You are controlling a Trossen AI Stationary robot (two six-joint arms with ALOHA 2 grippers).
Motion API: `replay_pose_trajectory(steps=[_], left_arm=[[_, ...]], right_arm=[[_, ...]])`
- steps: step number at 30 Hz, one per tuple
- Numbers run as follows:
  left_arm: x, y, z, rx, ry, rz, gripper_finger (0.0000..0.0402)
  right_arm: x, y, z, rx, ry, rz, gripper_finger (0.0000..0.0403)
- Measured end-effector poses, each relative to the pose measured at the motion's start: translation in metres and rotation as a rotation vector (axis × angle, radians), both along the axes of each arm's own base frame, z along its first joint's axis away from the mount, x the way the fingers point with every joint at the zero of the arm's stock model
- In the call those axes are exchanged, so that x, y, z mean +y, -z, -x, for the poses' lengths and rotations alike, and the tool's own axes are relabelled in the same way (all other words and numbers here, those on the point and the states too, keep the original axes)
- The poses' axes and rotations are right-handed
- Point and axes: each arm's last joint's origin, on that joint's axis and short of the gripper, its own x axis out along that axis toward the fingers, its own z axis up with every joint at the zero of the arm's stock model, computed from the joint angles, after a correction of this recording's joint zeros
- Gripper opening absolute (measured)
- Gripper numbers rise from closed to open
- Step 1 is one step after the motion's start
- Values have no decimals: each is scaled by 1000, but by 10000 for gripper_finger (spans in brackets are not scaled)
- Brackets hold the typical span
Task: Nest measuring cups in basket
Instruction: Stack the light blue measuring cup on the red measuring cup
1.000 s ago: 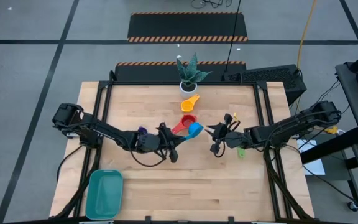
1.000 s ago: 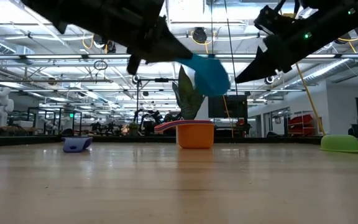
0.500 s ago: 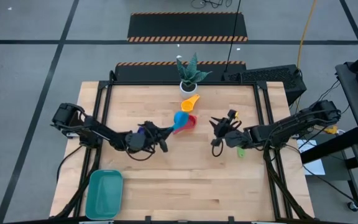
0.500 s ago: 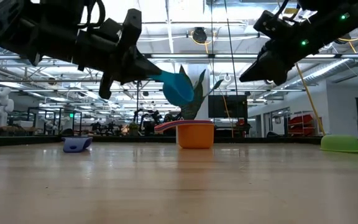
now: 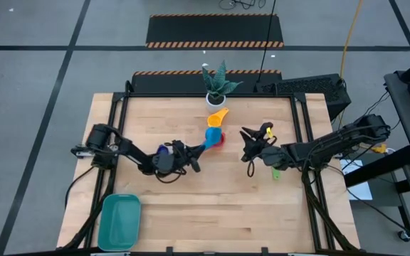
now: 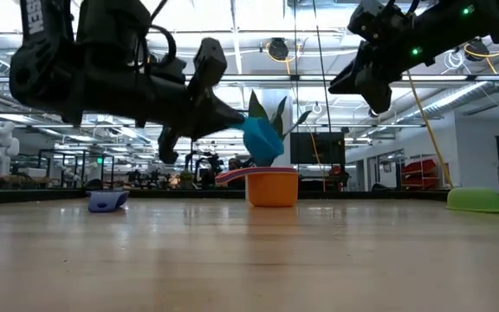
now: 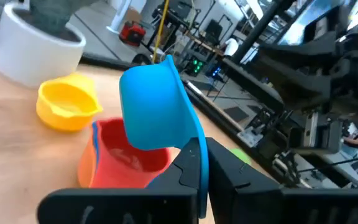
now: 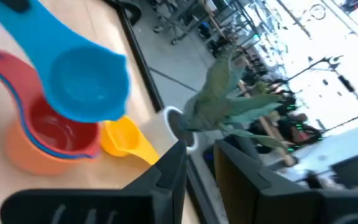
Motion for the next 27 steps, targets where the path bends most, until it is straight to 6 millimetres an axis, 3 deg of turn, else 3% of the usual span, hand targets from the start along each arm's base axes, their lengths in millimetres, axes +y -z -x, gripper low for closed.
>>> replay_pose_trajectory(steps=[7,15,27], left_arm=[[-2,18,-15,-37,-6,68,16],[4,16,-27,-69,-32,81,6],[16,33,-24,29,-151,162,85]], right_arm=[[-6,0,-1,32,14,24,73],[-9,15,6,75,21,26,73],[-9,8,22,-30,15,-8,73]])
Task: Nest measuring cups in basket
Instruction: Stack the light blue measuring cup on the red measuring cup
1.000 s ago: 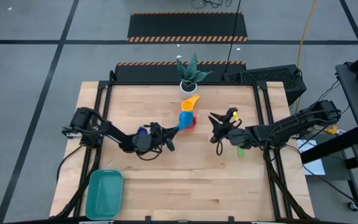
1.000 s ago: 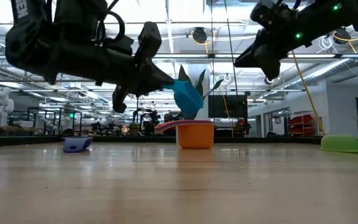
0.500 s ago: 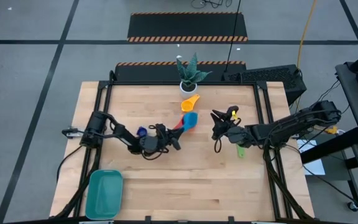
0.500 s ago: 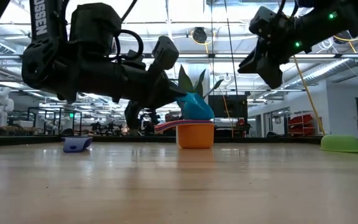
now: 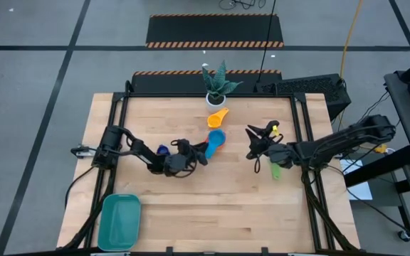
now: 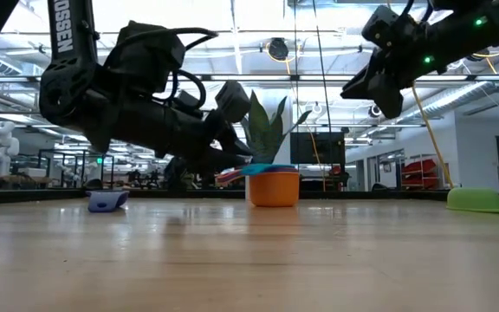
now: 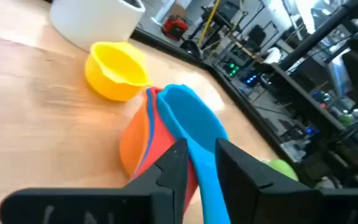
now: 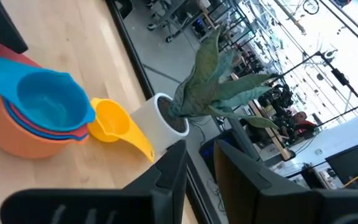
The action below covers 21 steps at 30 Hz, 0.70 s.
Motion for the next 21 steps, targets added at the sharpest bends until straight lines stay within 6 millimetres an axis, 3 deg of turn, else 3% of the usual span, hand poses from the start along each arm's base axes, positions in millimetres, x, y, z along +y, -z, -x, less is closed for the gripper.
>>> replay_pose_trajectory(steps=[7,13,17,21], left_arm=[[-1,-1,0,41,-2,-59,112],[-21,-13,-4,118,76,-277,155],[-36,-21,-17,206,118,-406,200],[-48,-26,-41,342,282,-453,224]], right_arm=[[-2,-2,17,-64,-3,-26,73],[-4,-4,28,-119,-13,-50,73],[-5,-4,32,-152,-55,-71,73],[-5,-6,34,-182,-56,-77,73]])
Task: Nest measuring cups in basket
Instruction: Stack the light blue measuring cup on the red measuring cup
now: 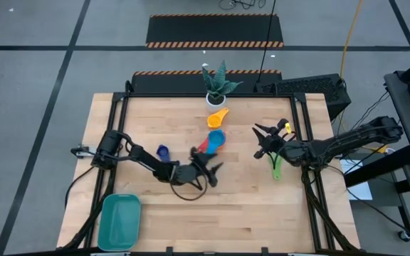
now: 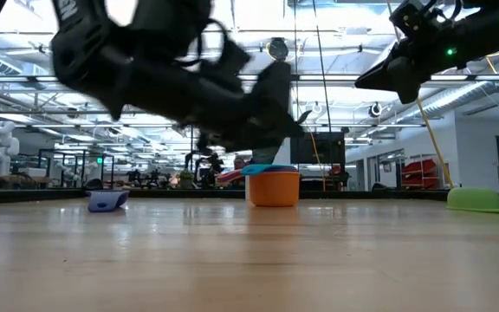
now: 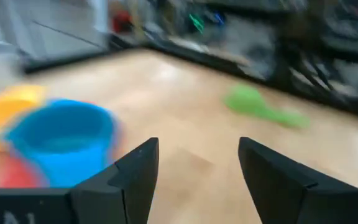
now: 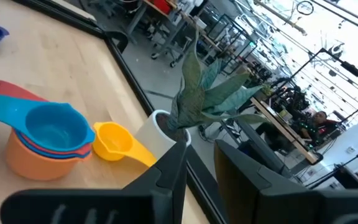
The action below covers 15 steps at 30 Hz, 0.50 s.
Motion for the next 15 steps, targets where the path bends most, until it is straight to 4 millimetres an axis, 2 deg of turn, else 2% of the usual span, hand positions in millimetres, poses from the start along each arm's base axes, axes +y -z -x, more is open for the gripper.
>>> replay_pose_trajectory(steps=[3,7,15], left_arm=[[-1,-4,-19,138,49,68,222],[2,-6,-27,356,-51,89,184],[16,-5,-28,412,-98,147,98]], right_arm=[[0,0,0,-1,-21,-4,73],[0,-1,-1,-19,-22,-10,73],[1,-1,-1,-18,-44,-16,73]])
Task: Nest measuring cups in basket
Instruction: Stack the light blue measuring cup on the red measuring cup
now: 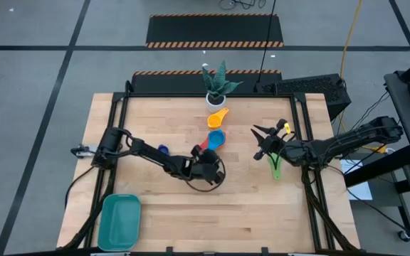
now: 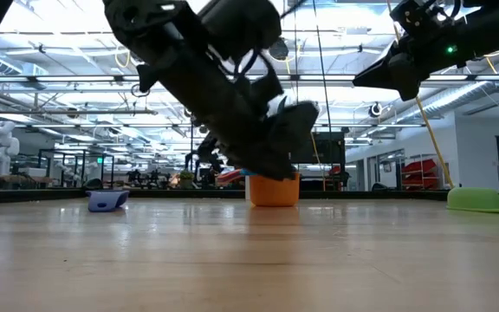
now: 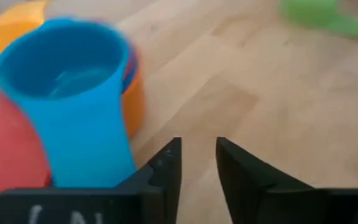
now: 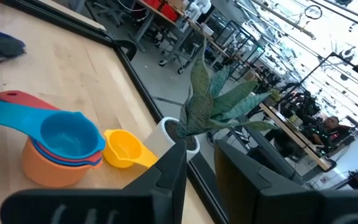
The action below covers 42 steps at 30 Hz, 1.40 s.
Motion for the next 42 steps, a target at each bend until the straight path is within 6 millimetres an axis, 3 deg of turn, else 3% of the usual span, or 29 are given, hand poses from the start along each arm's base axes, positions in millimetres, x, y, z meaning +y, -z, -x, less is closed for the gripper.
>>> replay_pose_trajectory(steps=[12,39,42], left_arm=[[10,5,6,67,-103,-83,61],[10,14,22,165,-217,-77,60],[5,4,23,156,-172,-23,60]], right_arm=[[0,0,0,1,-2,0,73],[0,2,0,15,-1,-5,73],[0,2,0,15,-1,-4,73]])
